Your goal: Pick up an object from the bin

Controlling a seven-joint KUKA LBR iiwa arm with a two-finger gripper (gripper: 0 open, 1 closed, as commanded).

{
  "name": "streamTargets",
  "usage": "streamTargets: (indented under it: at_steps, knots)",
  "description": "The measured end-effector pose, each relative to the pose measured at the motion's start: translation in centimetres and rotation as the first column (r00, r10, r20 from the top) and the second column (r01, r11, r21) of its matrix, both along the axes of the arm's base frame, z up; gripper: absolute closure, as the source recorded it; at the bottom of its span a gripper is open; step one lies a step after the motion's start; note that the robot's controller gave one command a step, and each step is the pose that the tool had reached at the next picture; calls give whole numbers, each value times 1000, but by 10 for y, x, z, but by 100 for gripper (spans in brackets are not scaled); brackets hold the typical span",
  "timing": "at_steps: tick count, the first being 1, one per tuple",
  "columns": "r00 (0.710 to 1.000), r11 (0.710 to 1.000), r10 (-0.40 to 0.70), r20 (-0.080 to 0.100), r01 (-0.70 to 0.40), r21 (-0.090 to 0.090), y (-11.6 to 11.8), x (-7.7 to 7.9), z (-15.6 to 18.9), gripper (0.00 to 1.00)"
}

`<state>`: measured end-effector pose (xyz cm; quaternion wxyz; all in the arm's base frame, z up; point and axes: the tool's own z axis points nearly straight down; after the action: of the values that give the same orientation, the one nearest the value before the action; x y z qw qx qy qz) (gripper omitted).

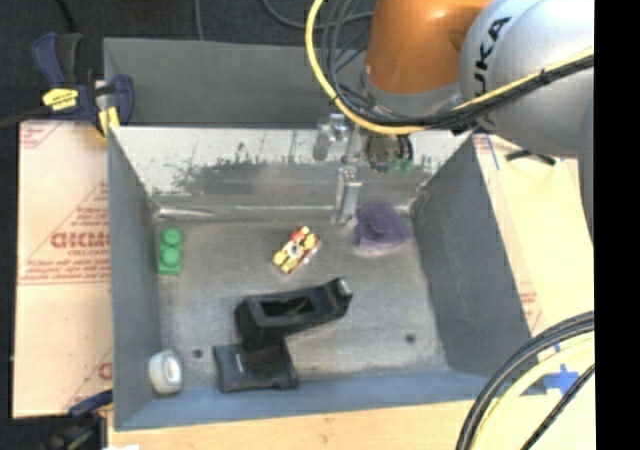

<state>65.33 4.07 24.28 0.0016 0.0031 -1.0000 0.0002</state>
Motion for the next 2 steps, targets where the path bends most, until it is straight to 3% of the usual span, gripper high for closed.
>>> streamTargets:
  at_steps: [1,2]
  knots:
    - [1000,1000,-1,9,1,1,0,1,6,0]
    - [1000,1000,-28,12,28,2,34,-21,-51,0]
